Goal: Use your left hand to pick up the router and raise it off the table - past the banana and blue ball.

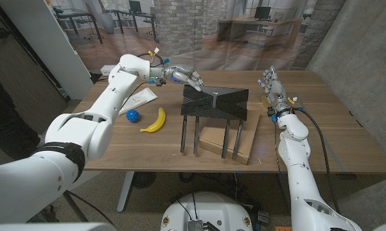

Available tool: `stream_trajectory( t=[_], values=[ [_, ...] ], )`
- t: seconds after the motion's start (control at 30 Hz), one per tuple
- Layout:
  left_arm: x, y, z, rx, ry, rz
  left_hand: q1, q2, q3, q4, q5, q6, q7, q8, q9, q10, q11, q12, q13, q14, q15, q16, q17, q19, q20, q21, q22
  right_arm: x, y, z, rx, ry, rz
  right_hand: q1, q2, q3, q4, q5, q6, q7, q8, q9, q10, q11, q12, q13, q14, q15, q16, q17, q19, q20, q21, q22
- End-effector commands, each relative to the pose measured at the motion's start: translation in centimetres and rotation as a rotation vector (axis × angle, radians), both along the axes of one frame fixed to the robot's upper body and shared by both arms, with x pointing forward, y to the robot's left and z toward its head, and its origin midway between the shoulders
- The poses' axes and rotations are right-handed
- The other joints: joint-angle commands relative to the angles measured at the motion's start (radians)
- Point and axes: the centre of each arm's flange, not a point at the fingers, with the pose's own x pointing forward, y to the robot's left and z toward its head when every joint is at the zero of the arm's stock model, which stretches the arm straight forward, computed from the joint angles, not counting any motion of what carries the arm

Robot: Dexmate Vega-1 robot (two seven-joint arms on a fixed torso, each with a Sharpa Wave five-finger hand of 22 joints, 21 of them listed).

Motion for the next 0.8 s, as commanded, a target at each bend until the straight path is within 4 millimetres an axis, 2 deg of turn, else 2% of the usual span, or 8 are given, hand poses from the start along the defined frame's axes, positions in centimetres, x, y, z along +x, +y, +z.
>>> stream_trajectory(
  t=[0.03,0.8],
  values=[
    [-1.4,0.5,1.5,-0.006,-0.07,0.017,0.09,0.085,0.066,0.017,0.005,0.077,-0.021,0.005,0.106,0.122,-0.118,0.005,0.105,0.102,-0.134,-0.004,0.004,-0.005,-0.002,0.012,-0.001,0.0,0.2,-0.1,0.001,-0.003,0.004,-0.007,-0.006,-0.006,-0.001,0.008,0.003,-0.001,0.001,0.003,0.003,0.002,-0.001,0.002,0.004,0.0,0.003,0.002,0.004,-0.002,0.003,0.005],
    [-2.5,1.0,3.7,-0.053,-0.183,0.044,0.092,0.082,0.071,0.015,0.004,0.078,-0.017,0.004,0.102,0.122,-0.115,0.005,0.134,0.103,-0.13,-0.003,0.025,-0.019,-0.001,0.037,-0.005,0.2,0.3,0.0,0.004,-0.004,-0.003,-0.008,-0.008,-0.008,0.0,0.008,0.003,0.001,0.001,0.003,0.003,0.003,-0.001,0.002,0.004,0.001,0.003,0.002,0.004,-0.003,0.003,0.004]
  ],
)
